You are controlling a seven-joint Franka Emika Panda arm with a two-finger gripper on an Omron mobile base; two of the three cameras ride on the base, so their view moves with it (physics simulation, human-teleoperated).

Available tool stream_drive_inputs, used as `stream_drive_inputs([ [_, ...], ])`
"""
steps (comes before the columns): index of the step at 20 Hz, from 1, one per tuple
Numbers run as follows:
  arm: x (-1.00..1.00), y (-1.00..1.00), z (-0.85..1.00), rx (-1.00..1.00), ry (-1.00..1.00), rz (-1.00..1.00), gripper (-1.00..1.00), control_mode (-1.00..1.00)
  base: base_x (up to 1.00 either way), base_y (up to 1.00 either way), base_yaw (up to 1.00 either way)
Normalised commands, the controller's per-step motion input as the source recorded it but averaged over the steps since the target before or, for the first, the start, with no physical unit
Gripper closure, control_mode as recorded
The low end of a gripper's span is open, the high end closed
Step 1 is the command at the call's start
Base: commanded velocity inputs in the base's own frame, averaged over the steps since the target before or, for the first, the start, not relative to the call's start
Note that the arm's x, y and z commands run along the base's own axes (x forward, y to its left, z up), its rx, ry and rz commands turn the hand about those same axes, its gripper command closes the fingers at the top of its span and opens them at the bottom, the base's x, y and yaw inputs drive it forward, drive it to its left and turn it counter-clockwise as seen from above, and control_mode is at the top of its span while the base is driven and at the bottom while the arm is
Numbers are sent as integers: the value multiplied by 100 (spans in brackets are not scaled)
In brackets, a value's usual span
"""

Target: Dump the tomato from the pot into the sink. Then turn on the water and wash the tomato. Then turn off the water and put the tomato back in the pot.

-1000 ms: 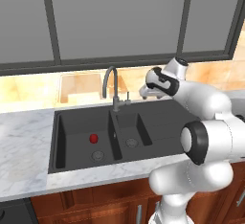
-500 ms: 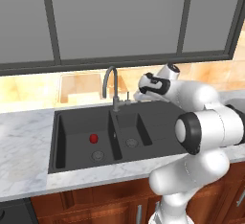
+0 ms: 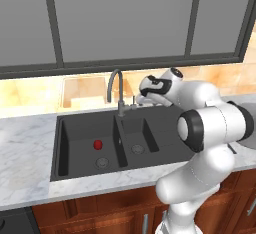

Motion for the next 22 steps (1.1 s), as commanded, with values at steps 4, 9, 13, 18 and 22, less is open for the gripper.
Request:
stream_drive_inputs([
  [4, 35, 1, -14, 0, 0, 0, -100, -100, 0, 0, 0],
  [9, 36, 0, -21, 0, 0, 0, -100, -100, 0, 0, 0],
  [13, 42, 0, -12, 0, 0, 0, -100, -100, 0, 0, 0],
  [18, 43, 0, -10, 0, 0, 0, -100, -100, 0, 0, 0],
  [22, 32, 0, -10, 0, 0, 0, -100, -100, 0, 0, 0],
])
